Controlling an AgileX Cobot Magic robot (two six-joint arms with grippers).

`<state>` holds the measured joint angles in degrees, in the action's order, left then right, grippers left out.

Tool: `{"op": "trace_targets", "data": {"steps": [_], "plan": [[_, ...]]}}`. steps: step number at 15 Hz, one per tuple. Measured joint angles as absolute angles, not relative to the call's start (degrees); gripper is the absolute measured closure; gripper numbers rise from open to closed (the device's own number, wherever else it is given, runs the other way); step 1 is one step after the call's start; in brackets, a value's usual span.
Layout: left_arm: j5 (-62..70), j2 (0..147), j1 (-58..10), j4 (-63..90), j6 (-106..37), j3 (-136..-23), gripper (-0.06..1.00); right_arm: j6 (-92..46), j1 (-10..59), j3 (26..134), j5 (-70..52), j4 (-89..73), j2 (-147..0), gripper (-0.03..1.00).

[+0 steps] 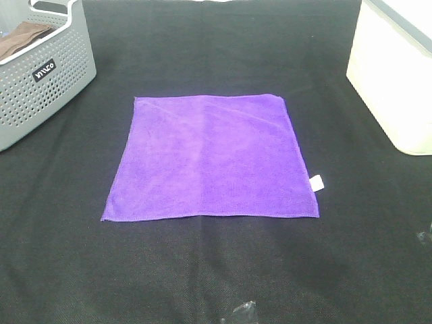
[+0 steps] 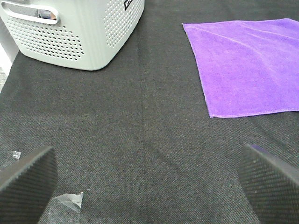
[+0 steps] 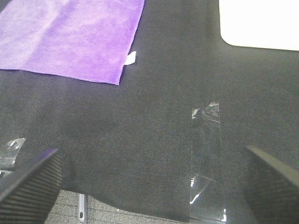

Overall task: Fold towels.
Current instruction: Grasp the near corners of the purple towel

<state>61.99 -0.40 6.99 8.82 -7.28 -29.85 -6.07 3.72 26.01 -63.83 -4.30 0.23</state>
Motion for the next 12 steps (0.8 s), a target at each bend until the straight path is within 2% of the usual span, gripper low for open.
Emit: {"op": "trace_targets", "data": {"steps": [12], "plan": [[61.99,-0.4,6.99,8.82,-7.28,-29.85,-0.04,-6.07,3.72,26.01,-63.83,-4.3,0.23,0.01]]}}
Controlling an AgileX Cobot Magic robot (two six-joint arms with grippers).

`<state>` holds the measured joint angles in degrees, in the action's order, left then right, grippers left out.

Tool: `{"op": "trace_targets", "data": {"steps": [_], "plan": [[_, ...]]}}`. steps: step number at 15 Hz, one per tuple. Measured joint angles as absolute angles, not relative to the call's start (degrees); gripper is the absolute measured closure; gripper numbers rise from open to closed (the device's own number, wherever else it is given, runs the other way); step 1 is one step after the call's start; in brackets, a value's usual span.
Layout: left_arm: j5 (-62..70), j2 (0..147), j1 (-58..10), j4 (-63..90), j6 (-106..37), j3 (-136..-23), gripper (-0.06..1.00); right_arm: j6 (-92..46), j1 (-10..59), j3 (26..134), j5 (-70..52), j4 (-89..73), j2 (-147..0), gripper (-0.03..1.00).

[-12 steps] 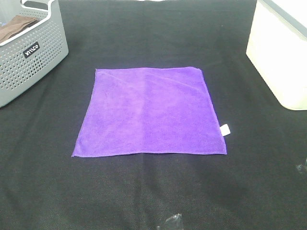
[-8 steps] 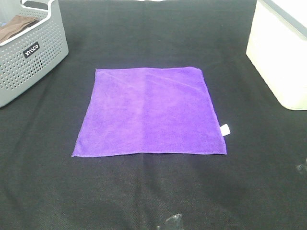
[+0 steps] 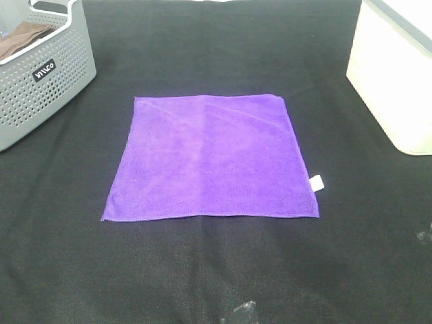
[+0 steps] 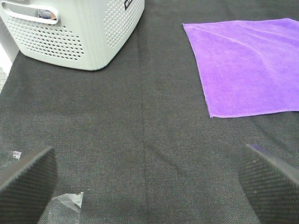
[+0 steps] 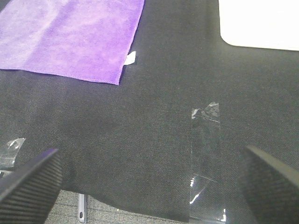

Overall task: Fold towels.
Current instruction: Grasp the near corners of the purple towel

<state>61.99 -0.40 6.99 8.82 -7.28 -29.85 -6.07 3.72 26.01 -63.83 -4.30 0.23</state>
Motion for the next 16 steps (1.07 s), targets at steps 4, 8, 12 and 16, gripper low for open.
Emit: {"op": "trace_targets", "data": {"steps": [4,8,12,16], "plan": [[61.99,-0.4,6.99,8.82,-7.28,-29.85,-0.04,-6.07,3.72,26.01,-63.83,-3.5,0.23,0.01],[61.99,-0.4,6.99,8.82,-7.28,-29.85,-0.04,-6.07,3.72,26.01,-63.83,-3.15,0.23,0.01],[61.99,-0.4,6.99,8.82,-7.28,-29.85,-0.04,-6.07,3.72,26.01,-63.83,-3.21,0.23,0.01],[61.99,-0.4,6.99,8.82,-7.28,-29.85,-0.04,-6.07,3.72,26.01,-63.83,-3.21,0.23,0.01]]}}
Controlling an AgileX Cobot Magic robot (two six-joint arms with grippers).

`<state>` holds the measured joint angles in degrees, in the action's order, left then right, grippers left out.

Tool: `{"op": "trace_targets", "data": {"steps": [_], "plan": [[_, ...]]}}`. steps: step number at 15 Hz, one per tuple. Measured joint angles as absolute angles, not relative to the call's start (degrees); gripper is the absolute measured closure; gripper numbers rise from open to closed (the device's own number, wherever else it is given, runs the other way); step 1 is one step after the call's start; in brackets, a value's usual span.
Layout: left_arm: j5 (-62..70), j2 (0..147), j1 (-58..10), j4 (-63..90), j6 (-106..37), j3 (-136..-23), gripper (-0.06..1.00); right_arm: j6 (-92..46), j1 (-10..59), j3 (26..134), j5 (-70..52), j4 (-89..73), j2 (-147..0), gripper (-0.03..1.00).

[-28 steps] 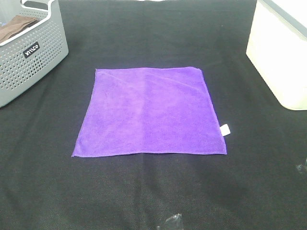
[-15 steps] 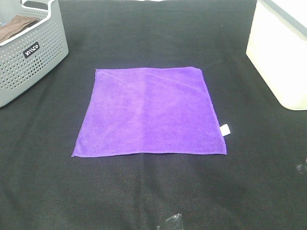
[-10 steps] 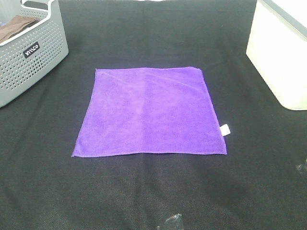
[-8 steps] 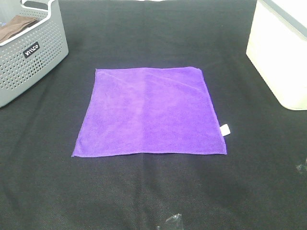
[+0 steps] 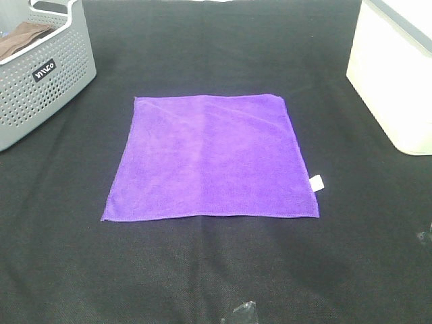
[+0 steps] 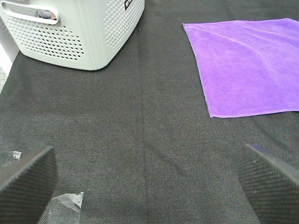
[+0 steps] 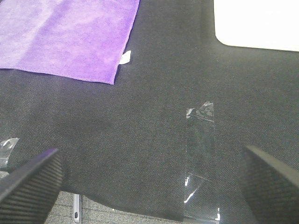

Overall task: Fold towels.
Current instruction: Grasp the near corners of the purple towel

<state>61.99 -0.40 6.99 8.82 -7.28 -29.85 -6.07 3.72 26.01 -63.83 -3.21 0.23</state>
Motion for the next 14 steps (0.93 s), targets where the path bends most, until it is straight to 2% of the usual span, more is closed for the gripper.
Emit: {"op": "trace_targets", "data": {"steps": [14], "plan": [[61.99,-0.4,6.99,8.82,-7.28,-29.85,-0.04,-6.07,3.72,26.01,-63.83,-3.21,0.23,0.01]]}}
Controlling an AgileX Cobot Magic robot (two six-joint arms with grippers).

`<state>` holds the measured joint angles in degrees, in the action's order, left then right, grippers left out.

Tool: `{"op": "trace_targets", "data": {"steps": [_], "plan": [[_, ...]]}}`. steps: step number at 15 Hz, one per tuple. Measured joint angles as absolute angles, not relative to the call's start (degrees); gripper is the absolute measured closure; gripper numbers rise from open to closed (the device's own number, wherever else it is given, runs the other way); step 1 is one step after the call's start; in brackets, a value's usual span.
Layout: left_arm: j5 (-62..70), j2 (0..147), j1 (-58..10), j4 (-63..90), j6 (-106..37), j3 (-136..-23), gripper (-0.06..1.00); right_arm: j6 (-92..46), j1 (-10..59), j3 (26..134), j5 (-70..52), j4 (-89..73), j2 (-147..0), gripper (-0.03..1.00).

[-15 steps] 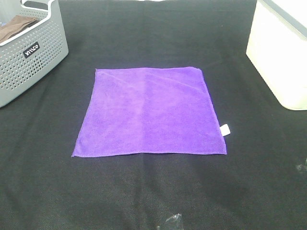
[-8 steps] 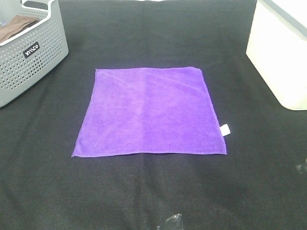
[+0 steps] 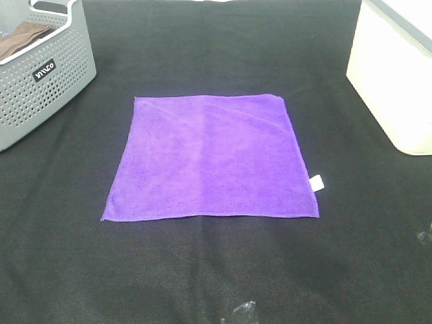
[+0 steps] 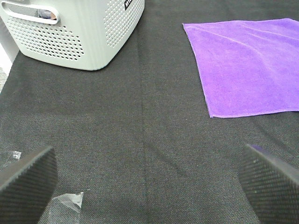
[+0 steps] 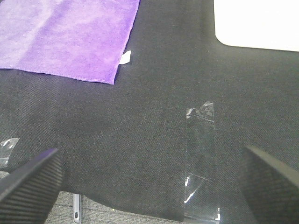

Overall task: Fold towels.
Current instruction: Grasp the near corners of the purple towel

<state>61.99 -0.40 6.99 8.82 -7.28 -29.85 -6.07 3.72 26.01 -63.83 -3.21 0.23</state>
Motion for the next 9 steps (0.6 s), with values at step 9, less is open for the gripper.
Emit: {"op": "trace_targets", "data": {"steps": [9], "plan": [[61.99,-0.4,6.99,8.82,-7.28,-29.85,-0.04,-6.07,3.72,26.01,-63.83,-3.67,0.23,0.01]]}}
